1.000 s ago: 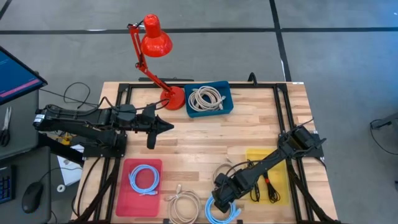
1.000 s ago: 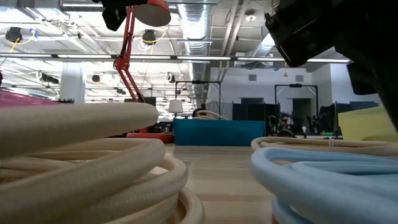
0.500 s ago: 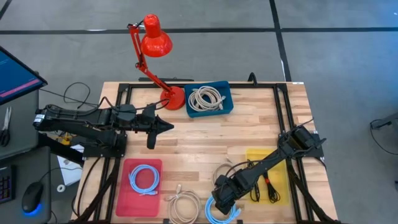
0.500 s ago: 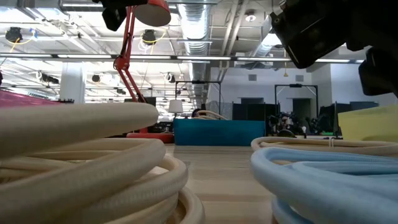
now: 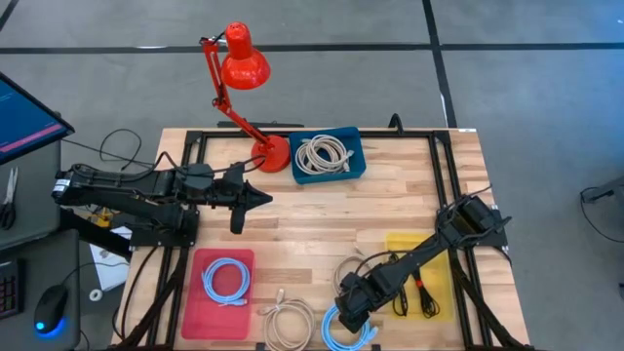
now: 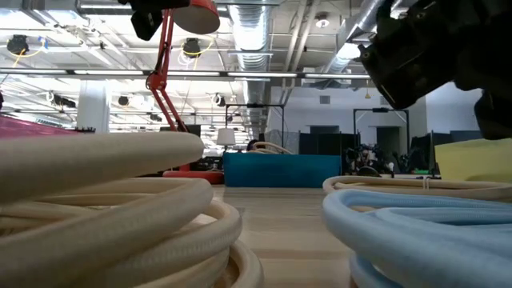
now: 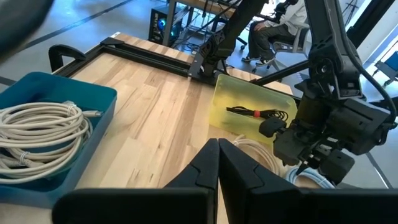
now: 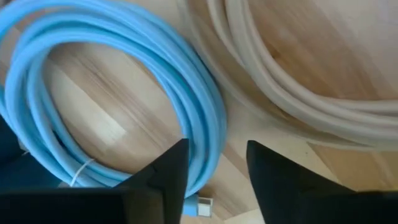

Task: Sort HDMI cables
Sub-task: Put the blue HDMI cable into the red bin

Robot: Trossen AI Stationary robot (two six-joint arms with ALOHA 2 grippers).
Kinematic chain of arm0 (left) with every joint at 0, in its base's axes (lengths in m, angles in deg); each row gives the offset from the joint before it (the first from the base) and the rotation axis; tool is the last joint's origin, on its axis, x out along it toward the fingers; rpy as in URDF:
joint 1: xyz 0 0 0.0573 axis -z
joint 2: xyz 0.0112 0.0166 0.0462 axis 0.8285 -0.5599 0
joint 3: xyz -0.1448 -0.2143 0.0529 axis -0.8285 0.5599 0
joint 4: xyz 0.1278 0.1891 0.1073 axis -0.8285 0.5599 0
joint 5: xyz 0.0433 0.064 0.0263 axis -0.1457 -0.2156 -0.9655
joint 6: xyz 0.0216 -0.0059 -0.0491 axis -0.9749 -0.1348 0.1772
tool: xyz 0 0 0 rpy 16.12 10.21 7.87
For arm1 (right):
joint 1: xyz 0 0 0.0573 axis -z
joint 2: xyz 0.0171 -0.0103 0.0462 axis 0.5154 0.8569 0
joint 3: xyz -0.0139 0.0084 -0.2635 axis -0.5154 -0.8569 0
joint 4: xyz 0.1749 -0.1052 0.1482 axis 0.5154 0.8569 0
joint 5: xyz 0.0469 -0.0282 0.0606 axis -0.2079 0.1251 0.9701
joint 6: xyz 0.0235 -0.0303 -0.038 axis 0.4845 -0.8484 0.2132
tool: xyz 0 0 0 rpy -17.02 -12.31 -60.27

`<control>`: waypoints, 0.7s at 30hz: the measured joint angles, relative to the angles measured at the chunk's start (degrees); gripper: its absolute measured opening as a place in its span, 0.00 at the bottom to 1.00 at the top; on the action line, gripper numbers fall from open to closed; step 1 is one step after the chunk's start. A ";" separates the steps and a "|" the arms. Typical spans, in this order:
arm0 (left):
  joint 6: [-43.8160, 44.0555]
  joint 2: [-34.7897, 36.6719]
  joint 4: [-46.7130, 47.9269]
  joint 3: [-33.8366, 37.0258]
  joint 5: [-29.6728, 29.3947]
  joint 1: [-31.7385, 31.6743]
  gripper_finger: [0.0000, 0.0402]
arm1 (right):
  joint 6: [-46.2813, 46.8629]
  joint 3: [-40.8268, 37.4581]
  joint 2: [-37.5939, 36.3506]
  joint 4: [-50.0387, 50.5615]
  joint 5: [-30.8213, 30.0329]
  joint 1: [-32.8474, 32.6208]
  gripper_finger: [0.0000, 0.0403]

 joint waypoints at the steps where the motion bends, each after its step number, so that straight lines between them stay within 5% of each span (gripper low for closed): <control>1: -0.09 0.00 0.07 0.00 0.00 0.00 0.02 | -0.08 0.00 0.02 -0.06 0.02 0.02 0.35; 16: -1.05 0.00 0.24 0.00 0.00 0.00 0.02 | -1.74 -0.11 0.23 -2.38 -1.49 0.11 0.03; 21: -1.05 0.00 0.24 0.00 0.00 0.00 0.02 | -2.85 -0.33 0.35 -2.74 -1.38 0.11 0.01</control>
